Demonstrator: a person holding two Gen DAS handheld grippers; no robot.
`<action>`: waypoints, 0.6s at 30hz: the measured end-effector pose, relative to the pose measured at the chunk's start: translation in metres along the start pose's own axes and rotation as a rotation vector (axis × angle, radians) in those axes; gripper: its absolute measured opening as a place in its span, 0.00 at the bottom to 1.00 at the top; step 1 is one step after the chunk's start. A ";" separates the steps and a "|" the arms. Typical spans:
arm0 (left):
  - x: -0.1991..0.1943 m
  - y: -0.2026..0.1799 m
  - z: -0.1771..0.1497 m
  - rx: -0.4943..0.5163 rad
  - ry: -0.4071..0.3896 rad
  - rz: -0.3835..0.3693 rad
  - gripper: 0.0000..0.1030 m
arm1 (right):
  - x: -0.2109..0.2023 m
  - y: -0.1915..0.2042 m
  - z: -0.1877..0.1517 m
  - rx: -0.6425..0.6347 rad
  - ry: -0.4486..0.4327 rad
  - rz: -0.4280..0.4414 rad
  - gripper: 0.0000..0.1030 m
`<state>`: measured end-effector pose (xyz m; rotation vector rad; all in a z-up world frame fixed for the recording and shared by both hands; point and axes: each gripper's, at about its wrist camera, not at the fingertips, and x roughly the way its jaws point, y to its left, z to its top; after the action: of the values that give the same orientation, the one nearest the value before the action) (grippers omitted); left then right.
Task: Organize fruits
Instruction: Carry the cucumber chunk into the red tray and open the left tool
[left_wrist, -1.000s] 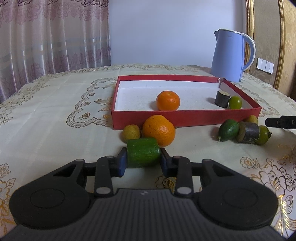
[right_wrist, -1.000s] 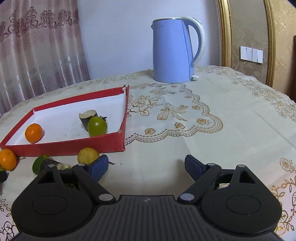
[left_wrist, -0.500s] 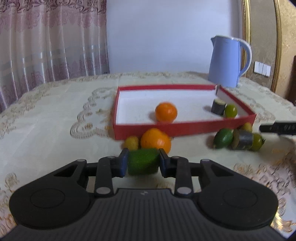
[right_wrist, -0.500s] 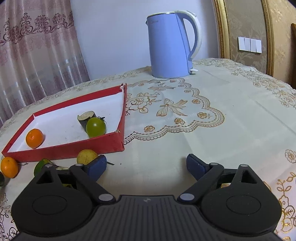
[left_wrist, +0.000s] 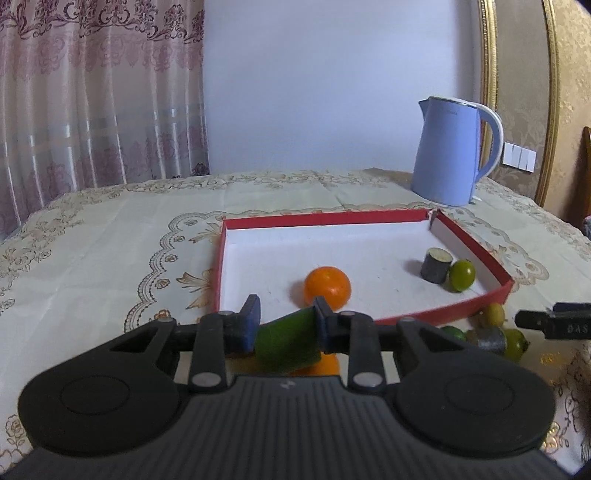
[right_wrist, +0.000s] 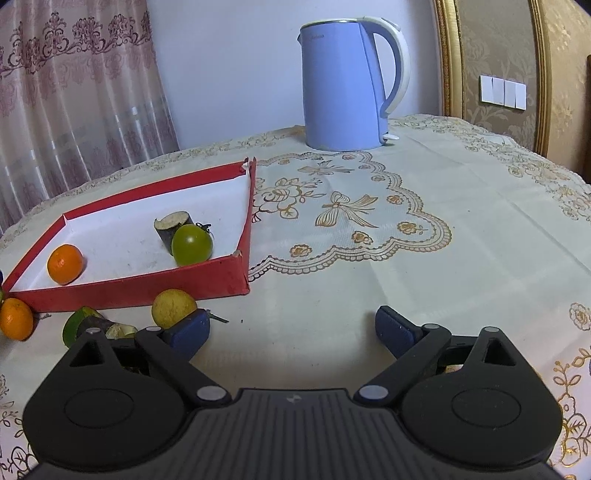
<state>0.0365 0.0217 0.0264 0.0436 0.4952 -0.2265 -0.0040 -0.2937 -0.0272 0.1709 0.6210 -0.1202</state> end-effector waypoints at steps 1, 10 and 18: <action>0.002 0.002 0.003 -0.009 0.001 -0.006 0.27 | 0.000 -0.001 0.000 -0.001 0.000 -0.001 0.94; 0.027 0.005 0.031 0.000 -0.004 -0.022 0.27 | 0.000 0.000 0.000 -0.011 0.004 -0.008 0.94; 0.046 0.023 0.040 -0.094 0.060 -0.116 0.27 | 0.000 0.001 0.000 -0.011 0.004 -0.008 0.94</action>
<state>0.0997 0.0305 0.0396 -0.0701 0.5679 -0.3160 -0.0042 -0.2931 -0.0271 0.1575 0.6262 -0.1244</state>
